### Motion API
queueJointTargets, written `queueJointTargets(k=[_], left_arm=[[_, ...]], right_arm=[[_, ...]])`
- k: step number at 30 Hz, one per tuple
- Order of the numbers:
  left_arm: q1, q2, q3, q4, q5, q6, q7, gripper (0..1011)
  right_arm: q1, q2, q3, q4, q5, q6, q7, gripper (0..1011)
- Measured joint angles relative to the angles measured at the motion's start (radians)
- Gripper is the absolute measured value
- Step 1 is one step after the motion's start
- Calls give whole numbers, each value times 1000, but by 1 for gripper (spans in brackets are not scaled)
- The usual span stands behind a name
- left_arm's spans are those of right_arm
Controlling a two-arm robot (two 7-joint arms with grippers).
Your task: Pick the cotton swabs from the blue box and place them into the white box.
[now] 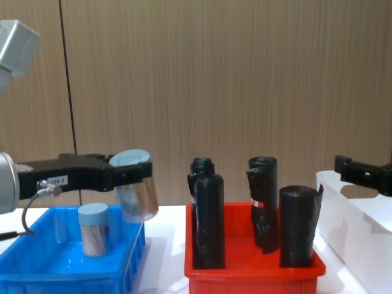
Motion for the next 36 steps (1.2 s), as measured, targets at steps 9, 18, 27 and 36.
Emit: queueJointTargets(k=[9,18,27,36], left_arm=[[-20,4,3,8,-13,-14,-150,671],[-45,2,10,30,-27,-20,-286,671],[-79,-8,21,66,-48,-22,-444,671],[-109,-17,33,102,-61,-16,-555,671]], right_arm=[[0,0,0,0,0,0,0,1002],[0,0,0,0,0,0,0,1002],[0,0,0,0,0,0,0,1002],[0,0,0,0,0,0,0,1002]])
